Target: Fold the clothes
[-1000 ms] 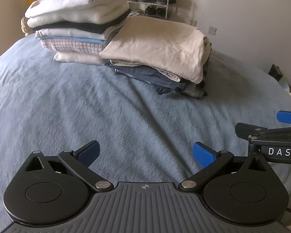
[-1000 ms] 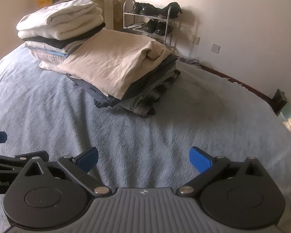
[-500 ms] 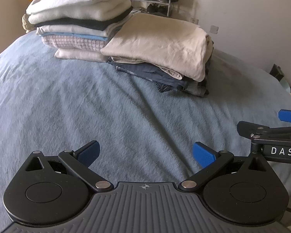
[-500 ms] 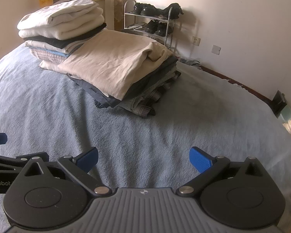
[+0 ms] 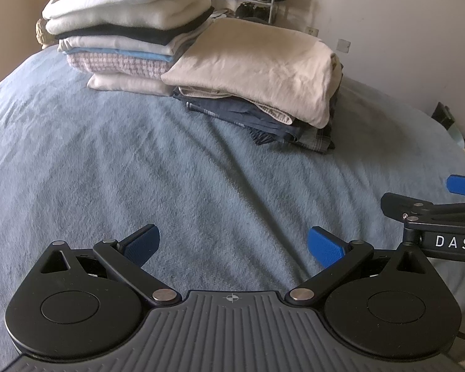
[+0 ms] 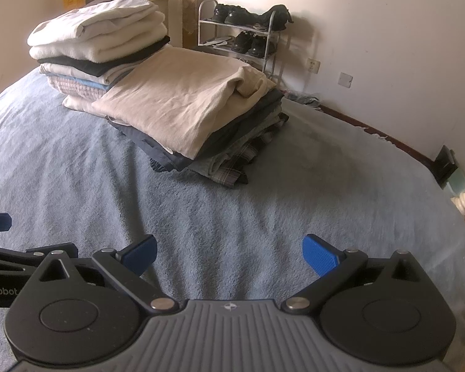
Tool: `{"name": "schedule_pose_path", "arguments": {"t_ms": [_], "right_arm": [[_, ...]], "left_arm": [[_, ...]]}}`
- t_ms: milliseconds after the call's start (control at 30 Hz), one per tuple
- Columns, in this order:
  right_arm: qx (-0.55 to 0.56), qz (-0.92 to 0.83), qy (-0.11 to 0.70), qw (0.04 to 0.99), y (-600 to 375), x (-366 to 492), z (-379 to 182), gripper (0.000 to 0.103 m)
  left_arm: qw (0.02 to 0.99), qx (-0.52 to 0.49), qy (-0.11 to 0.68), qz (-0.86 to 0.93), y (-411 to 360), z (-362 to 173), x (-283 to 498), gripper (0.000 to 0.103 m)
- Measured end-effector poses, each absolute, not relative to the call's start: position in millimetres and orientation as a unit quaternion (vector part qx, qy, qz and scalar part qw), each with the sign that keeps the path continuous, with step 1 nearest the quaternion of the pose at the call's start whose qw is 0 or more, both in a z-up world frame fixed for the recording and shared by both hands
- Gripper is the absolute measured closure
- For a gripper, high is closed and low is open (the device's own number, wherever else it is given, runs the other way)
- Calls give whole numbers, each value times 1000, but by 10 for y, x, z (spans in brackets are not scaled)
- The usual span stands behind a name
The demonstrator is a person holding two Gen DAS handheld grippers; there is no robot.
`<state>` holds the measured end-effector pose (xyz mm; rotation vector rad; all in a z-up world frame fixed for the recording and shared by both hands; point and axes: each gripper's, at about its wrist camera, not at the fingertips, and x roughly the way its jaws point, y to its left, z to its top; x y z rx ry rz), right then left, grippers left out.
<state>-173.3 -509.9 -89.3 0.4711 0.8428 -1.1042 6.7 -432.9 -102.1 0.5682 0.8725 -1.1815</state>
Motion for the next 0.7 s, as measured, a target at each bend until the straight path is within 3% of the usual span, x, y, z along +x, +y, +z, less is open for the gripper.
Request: {"name": "schedule_pose_path", "arguments": {"t_ms": [700], "right_arm": [[194,-519,371,746,-5143,-1748,-816,1]], "left_arm": [[712,255,387,-528,-4327,-993,52,0]]}}
